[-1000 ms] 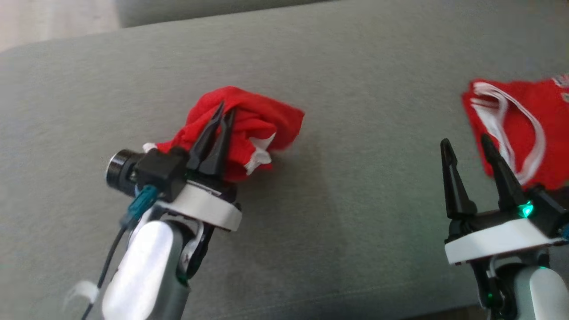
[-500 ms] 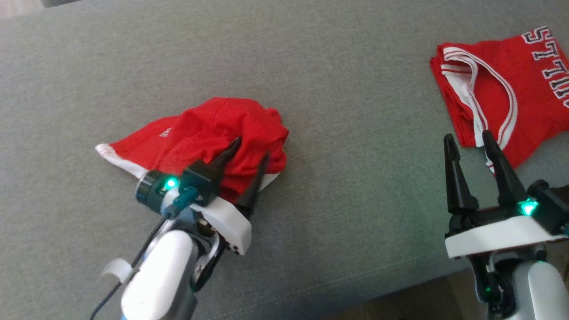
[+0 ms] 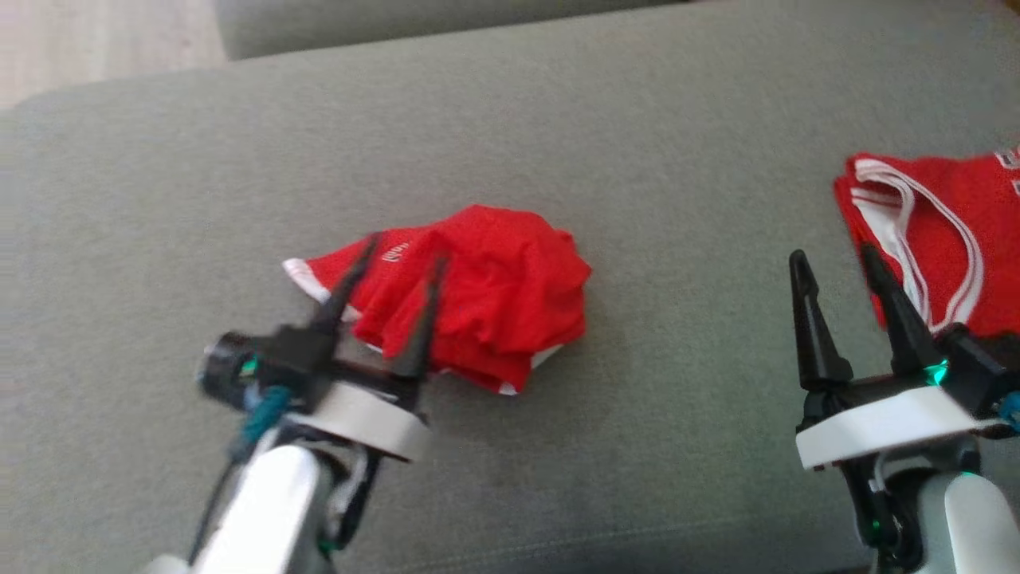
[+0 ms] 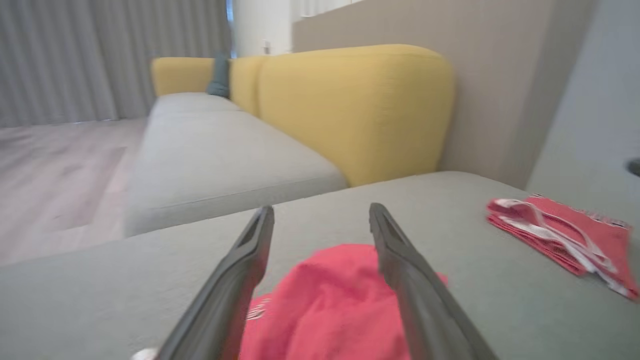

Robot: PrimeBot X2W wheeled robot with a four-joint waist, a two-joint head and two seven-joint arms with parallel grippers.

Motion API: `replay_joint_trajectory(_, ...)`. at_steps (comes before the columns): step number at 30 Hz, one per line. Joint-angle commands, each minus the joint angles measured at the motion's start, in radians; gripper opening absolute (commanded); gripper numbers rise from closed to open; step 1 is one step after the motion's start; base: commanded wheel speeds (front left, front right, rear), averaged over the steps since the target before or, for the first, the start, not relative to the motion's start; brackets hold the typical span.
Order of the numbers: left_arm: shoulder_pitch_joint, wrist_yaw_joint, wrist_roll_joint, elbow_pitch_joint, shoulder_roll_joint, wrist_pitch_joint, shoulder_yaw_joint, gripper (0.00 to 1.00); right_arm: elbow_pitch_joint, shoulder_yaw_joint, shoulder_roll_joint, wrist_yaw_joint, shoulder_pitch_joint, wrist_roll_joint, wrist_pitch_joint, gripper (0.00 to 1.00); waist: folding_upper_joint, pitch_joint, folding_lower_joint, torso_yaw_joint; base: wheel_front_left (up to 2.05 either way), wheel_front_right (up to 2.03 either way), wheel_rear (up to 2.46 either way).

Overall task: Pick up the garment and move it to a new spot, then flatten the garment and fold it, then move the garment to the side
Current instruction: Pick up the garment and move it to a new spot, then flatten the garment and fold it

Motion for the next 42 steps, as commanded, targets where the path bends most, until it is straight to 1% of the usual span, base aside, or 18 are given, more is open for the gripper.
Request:
replay_joint_trajectory(1, -0.007, 0.031, -0.015, -0.038, 0.028, -0.014, 0.078, 1.0, -0.041, 0.019, -0.005, -0.001, -0.003, -0.008, 0.01, 1.0, 0.0, -0.043, 0.0, 0.046, 0.0, 0.0, 0.0)
replay_joint_trajectory(5, 0.041, 0.083, -0.038, -0.032, 0.064, -0.027, 0.166, 1.0, -0.044, 0.017, -0.005, -0.001, 0.016, -0.016, 0.027, 1.0, 0.0, -0.072, 0.0, 0.078, 0.0, 0.0, 0.0)
replay_joint_trajectory(9, 0.093, 0.103, -0.06, -0.036, 0.099, -0.036, 0.229, 1.0, -0.046, 0.013, -0.005, -0.001, 0.038, -0.027, 0.037, 1.0, 0.0, -0.096, 0.0, 0.101, 0.0, 0.0, 0.0)
replay_joint_trajectory(11, 0.119, 0.107, -0.062, -0.04, 0.114, -0.038, 0.242, 1.0, -0.047, 0.009, -0.005, -0.001, 0.049, -0.029, 0.039, 1.0, 0.0, -0.105, 0.0, 0.109, 0.0, 0.0, 0.0)
replay_joint_trajectory(14, 0.15, 0.107, -0.064, -0.048, 0.131, -0.037, 0.247, 1.0, -0.046, 0.006, -0.005, -0.001, 0.065, -0.035, 0.042, 1.0, 0.0, -0.118, 0.0, 0.114, 0.0, 0.0, 0.0)
replay_joint_trajectory(24, 0.223, 0.118, -0.062, -0.092, 0.141, 0.001, 0.227, 1.0, -0.045, -0.009, -0.005, -0.001, 0.113, -0.026, 0.051, 1.0, 0.0, -0.159, 0.0, 0.102, 0.0, 0.0, 0.0)
replay_joint_trajectory(42, 0.244, 0.13, -0.068, -0.118, 0.152, 0.036, 0.209, 1.0, -0.055, -0.022, -0.005, -0.001, 0.137, -0.012, 0.06, 1.0, 0.0, -0.175, 0.0, 0.102, 0.0, 0.0, 0.0)
